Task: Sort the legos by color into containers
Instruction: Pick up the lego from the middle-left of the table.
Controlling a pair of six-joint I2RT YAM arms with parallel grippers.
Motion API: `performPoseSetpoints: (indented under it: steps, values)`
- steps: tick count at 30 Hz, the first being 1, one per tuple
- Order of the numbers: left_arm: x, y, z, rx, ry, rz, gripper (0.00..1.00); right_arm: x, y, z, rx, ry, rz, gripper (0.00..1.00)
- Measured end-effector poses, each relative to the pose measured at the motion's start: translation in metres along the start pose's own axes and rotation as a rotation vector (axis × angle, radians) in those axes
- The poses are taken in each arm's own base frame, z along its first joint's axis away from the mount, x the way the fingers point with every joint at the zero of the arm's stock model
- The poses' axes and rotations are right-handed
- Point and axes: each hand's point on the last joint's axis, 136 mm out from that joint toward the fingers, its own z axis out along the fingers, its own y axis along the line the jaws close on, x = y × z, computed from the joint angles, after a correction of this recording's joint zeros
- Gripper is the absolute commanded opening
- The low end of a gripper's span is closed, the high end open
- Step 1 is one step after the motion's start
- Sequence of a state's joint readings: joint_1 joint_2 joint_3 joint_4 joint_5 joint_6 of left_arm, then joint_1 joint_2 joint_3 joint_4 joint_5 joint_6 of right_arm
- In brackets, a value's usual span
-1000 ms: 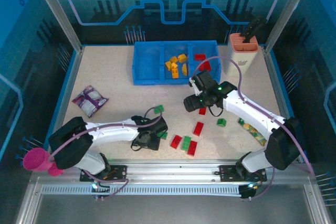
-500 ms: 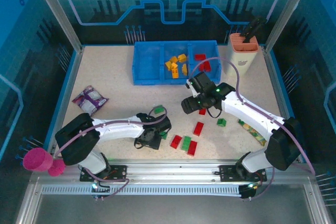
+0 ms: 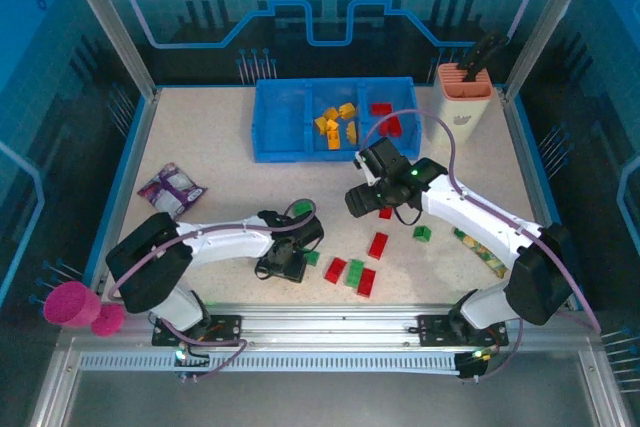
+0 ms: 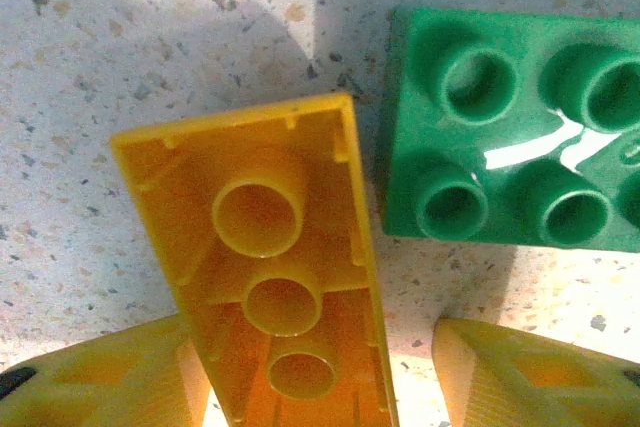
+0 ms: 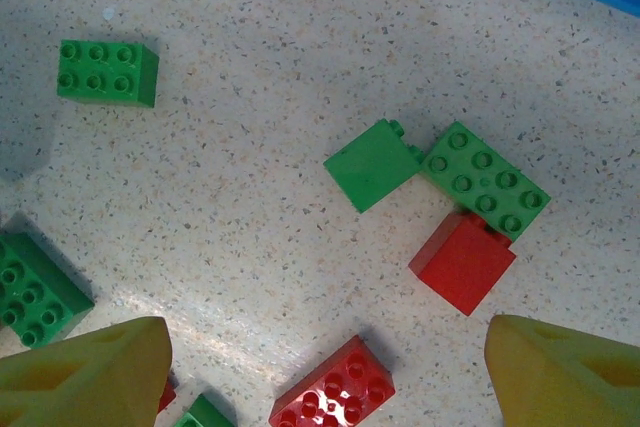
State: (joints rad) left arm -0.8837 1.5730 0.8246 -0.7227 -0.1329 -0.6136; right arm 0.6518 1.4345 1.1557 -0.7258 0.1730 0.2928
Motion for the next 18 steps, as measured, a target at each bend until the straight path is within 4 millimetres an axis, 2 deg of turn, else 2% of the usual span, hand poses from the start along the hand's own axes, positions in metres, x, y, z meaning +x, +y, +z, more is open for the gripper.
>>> performPoseSetpoints:
  steps: [11, 18]
  values:
    - [-0.005, 0.001, 0.000, 0.008, 0.015, 0.024, 0.54, 0.005, -0.001, 0.002, 0.010, 0.019, 0.001, 0.84]
    - [-0.013, 0.004, 0.000, 0.022, 0.008, 0.003, 0.47, 0.011, 0.000, 0.014, 0.020, 0.060, -0.007, 0.85]
